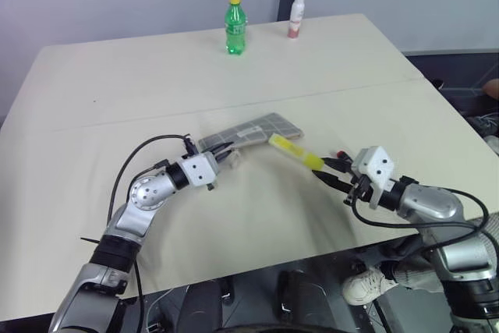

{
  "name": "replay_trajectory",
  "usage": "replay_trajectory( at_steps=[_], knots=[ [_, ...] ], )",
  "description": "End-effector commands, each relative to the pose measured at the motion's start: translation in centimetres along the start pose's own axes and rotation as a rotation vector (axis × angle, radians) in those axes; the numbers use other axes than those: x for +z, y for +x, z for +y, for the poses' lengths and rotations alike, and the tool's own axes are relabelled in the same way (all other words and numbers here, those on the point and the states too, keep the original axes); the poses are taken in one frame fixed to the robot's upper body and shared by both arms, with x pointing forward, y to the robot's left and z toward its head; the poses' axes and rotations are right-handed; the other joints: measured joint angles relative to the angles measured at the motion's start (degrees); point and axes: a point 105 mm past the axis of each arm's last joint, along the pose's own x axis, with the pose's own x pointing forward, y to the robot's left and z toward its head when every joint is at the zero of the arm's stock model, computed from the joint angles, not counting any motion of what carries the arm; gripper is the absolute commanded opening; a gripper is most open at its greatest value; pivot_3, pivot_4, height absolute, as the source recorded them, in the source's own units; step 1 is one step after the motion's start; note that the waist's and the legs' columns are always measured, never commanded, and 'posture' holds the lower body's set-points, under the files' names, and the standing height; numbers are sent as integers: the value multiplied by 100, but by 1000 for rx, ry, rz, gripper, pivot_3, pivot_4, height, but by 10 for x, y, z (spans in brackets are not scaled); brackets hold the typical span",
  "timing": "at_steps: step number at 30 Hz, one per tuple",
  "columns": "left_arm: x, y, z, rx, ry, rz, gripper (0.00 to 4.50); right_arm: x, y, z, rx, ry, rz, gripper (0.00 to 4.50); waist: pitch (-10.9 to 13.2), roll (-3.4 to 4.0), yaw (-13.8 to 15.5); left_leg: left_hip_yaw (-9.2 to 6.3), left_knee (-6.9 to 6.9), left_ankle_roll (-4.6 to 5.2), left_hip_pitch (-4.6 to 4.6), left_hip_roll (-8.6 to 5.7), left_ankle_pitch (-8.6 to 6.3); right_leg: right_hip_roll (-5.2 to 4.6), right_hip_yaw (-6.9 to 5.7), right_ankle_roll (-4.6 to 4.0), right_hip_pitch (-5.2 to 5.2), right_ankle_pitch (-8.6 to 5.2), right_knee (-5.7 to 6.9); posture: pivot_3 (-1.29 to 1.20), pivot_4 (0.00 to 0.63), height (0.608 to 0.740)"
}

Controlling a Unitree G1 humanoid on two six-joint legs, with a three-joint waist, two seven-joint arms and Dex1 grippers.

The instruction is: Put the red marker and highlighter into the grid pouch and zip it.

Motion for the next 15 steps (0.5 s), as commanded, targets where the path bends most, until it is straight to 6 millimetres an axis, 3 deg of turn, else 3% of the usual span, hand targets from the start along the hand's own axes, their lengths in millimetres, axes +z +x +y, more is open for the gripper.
replay_trajectory(
  at_steps=[1, 15],
  knots=[
    [15, 3, 10, 36, 34, -59, 0, 10, -4, -1, 22, -39, -32, 815, 0, 0, 0, 0, 0, 0, 0, 0, 0, 0, 0, 0, 0, 0, 0, 0, 150, 740],
    [18, 4, 7, 20, 55, -70, 0, 5, -2, -5, 8, -26, -9, 815, 0, 0, -1, -1, 7, 2, 0, 0, -1, 0, -1, 1, 3, 1, 2, 0, 150, 740]
  ],
)
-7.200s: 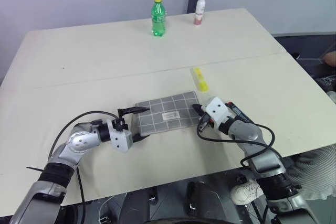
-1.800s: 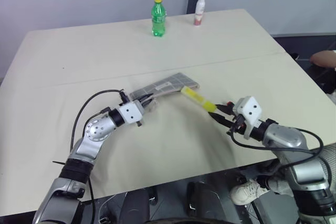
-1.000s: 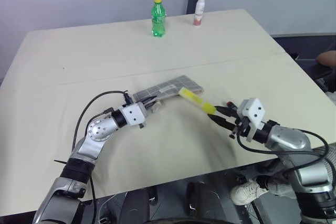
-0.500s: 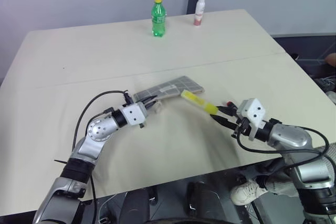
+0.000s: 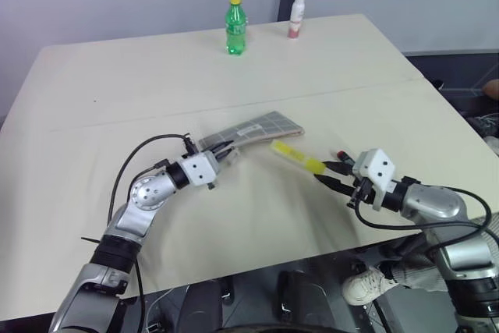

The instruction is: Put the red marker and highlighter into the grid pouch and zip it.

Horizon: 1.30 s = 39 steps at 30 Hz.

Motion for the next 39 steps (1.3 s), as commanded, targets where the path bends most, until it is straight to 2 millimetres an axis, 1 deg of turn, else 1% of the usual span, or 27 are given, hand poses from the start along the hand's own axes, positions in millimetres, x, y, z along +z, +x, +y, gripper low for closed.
replay_trajectory(
  at_steps=[1, 7, 11, 14, 19, 21, 24, 27, 31, 32, 35, 38, 39],
  knots=[
    [16, 3, 6, 5, 53, -63, 0, 13, 0, -5, -12, -20, -49, 815, 0, 0, -2, 0, 0, 0, 0, 0, 0, 0, 0, 0, 0, 0, 0, 0, 150, 740],
    [13, 4, 3, -4, 56, -50, 0, 19, -3, -8, -11, -20, -72, 815, 0, 0, 2, 0, 3, 1, 0, 0, 0, 0, -1, 1, 2, 1, 1, 0, 150, 740],
    [11, 4, 3, -7, 62, -39, 0, 18, -8, -10, -8, -17, -63, 815, 0, 0, 2, -1, 6, 3, 0, 0, -2, 0, -1, 1, 4, 1, 1, 0, 150, 740],
    [13, 5, 1, -20, 69, -49, 0, 16, -7, -11, -7, -17, -50, 815, 0, 0, 1, -1, 8, 5, 0, 0, -3, 0, -1, 1, 5, 1, 1, 0, 150, 740],
    [15, 5, 2, -8, 54, -57, 0, 4, -3, -9, 14, -38, 16, 815, 0, 0, 1, -1, 16, 9, 0, 1, -6, 0, -1, 2, 6, 1, 2, 0, 150, 740],
    [15, 5, 2, -14, 62, -60, 0, 3, -2, -10, 12, -37, 22, 815, 0, 0, 1, -1, 21, 13, 0, 2, -8, 0, -2, 2, 9, 1, 3, 0, 150, 740],
    [17, 3, -2, -53, 107, -71, 0, 7, 1, -10, 18, -26, 13, 815, 0, 0, -4, -1, 35, 22, -1, 4, -15, 0, -1, 1, 13, 1, 4, 0, 150, 740],
    [20, 2, -10, -128, 184, -94, 0, 13, 6, -9, 44, 22, 7, 815, 0, 0, 1, -1, 38, 24, -1, 4, -18, 0, -1, 1, 14, 0, 4, 0, 150, 740],
    [25, 7, -16, -173, 170, -137, 0, 22, 21, -2, 93, 66, 2, 815, 0, 0, -1, 0, 39, 26, -3, 4, -20, -2, -1, -1, 14, 0, 2, 0, 150, 740],
    [26, 8, -16, -181, 166, -147, 0, 26, 25, 1, 110, 51, -9, 815, 0, 0, -3, 0, 39, 26, -4, 4, -20, -2, -1, -1, 14, 0, 1, 0, 150, 740],
    [30, 12, -15, -182, 142, -176, 0, 38, 40, 12, 163, -91, -27, 815, 0, 1, -10, 1, 38, 24, -6, 5, -23, -2, 0, -1, 9, 0, 2, 0, 150, 740],
    [35, 12, -13, -188, 126, -213, 0, 39, 47, 18, 215, -263, -1, 815, 1, 1, -7, 1, 41, 23, -9, 5, -26, -1, 0, 0, 5, 0, 2, 0, 150, 740],
    [36, 12, -12, -190, 114, -221, 0, 40, 49, 18, 220, -296, -2, 815, 1, 1, -6, 3, 43, 24, -13, 5, -27, -1, 0, 0, 3, 0, 2, 0, 150, 740]
  ],
)
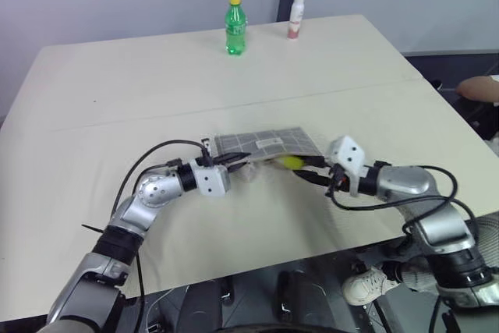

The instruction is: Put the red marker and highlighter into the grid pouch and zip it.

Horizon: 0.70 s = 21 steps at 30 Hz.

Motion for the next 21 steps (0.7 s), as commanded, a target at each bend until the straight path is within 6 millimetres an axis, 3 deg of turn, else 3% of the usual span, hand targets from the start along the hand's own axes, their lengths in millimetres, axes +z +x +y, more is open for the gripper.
replay_trajectory(
  at_steps=[1, 10, 14, 17, 21],
  knots=[
    [15, 3, 9, 15, -3, -90, 0, 17, 7, 3, 35, -176, -33, 815, 0, 0, 2, 0, 3, 1, -3, 0, 0, 0, 0, 0, -1, 0, 0, 0, 150, 740],
    [17, -2, 3, 4, -73, -113, 0, 28, 25, 0, -40, -241, -113, 815, 0, 0, -4, 1, 15, 4, -8, 1, -3, 1, -1, 1, 0, 1, 3, 0, 150, 740],
    [9, -5, 8, 45, -81, -74, 0, 27, 23, 5, -36, -165, -128, 2802, 0, 0, 9, 1, 23, 4, -9, 4, -3, 2, -1, 2, -2, 1, 14, 0, 150, 740],
    [0, -9, 14, 78, -84, -27, 0, 30, 7, 1, -52, -77, -153, 4343, 0, 0, 18, 0, 26, 5, -13, 3, -5, 1, -1, 1, -3, 0, 14, 0, 150, 740],
    [-11, -19, 18, 129, -85, 27, 0, 34, -21, 3, -52, 99, -198, 4433, 0, 0, 10, -1, 26, 7, -15, 3, -6, 0, 0, 0, -4, 0, 14, 0, 150, 740]
  ],
)
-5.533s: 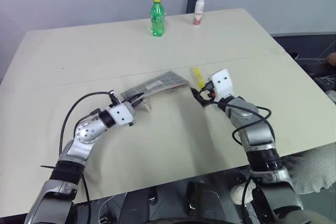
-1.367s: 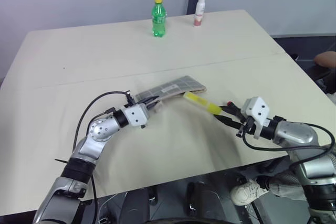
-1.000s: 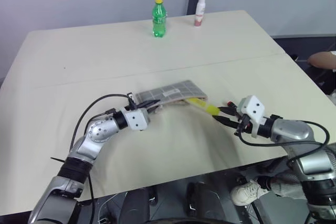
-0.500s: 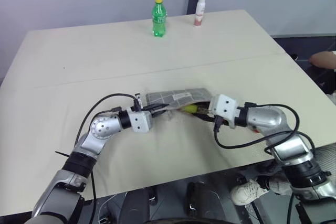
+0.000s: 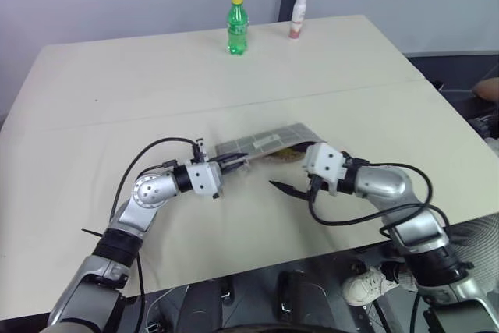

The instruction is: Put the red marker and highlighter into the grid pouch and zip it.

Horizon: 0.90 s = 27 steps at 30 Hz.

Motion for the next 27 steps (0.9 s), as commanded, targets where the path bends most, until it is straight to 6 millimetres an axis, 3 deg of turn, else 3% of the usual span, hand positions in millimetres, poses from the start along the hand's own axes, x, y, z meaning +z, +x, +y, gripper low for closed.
replay_trajectory(
  at_steps=[1, 8, 12, 16, 19, 22, 25, 27],
  knots=[
    [-4, -9, 13, 79, 24, 31, 0, 24, -28, -4, -30, 121, -95, 4433, 0, 0, -5, -1, 0, 1, 1, 0, 0, 0, 0, 0, -1, 0, 0, 0, 150, 740],
    [-4, -7, 14, 94, 30, 31, 0, -2, -74, -14, -250, 100, 70, 4433, 0, 0, 7, -1, -1, 1, 0, 0, -3, 0, 0, 0, 3, 0, -11, 0, 150, 740],
    [1, 0, 9, 78, 19, 5, 0, -41, -119, -26, -507, 161, 221, 4433, 0, 0, 31, 0, -7, 0, -3, 0, -4, 0, 0, -2, 3, 3, -22, 0, 150, 740],
    [2, 5, 5, 55, 9, -8, 0, -71, -148, -21, -567, 218, 345, 4433, -1, -1, 20, 2, -6, 0, -9, -1, -10, 1, 0, -1, 1, 3, -29, 0, 150, 740],
    [2, 7, 3, 41, 9, -16, 0, -85, -158, -22, -605, 261, 384, 4433, -1, -1, -11, 1, -5, 0, -7, 0, -10, 2, 0, 1, 2, 4, -27, 0, 150, 740],
    [3, 10, 5, 35, 14, -23, 0, -93, -156, -25, -623, 326, 360, 4433, -1, 0, -16, 1, -5, 0, -4, 1, -10, 3, 0, 2, 3, 5, -27, 0, 150, 740],
    [4, 11, 11, 62, -8, -27, 0, -94, -150, -27, -620, 366, 327, 3560, -1, 0, -14, 0, -5, 0, -3, 1, -10, 3, 0, 2, 3, 4, -27, 0, 150, 740],
    [4, 11, 12, 68, -10, -26, 0, -96, -147, -31, -632, 402, 306, 2511, -1, 0, -12, 0, -4, 1, -4, 1, -10, 3, 0, 2, 3, 4, -27, 0, 150, 740]
  ],
)
